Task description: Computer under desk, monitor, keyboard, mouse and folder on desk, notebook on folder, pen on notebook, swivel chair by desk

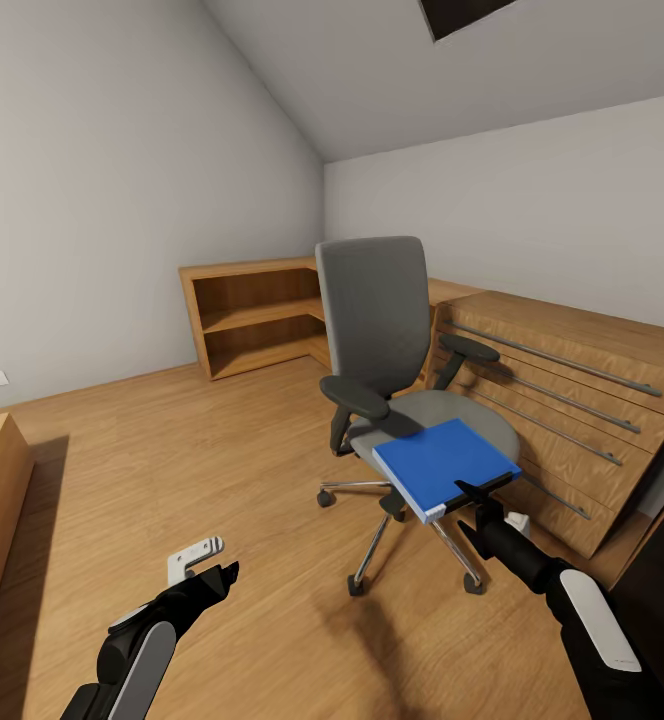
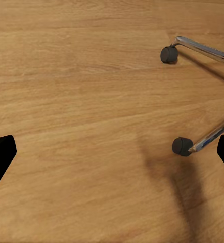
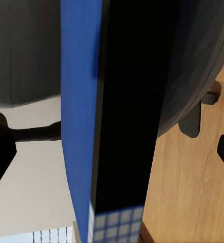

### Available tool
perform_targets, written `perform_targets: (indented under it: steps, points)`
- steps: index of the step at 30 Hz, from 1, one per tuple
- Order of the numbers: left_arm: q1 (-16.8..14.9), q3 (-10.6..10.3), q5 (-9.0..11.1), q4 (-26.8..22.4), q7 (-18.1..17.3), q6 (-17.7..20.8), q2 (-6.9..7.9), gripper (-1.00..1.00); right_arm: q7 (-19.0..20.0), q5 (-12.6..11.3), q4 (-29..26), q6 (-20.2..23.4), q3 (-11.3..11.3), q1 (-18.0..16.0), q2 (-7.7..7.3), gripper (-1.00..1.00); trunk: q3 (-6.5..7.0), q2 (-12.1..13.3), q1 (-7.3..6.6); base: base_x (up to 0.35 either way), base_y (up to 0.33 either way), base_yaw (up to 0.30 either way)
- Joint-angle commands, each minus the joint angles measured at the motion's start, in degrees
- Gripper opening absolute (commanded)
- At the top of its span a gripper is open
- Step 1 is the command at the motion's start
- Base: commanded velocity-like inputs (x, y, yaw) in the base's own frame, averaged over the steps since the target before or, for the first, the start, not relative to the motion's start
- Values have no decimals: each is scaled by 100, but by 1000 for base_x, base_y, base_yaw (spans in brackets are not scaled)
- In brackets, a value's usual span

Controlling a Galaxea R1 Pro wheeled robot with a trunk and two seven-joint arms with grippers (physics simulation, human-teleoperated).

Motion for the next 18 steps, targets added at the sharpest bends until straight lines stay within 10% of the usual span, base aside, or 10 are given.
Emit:
perform_targets:
  steps: [1,18]
  points:
    - [-3,-4,60,-7,54,10,0,100,18,8,2,32,-11,-3,3,100,-5,-2,-1,0,0,0]
    - [-3,-4,60,-7,54,10,0,100,18,8,30,29,57,-5,9,100,-5,-2,-1,0,0,0]
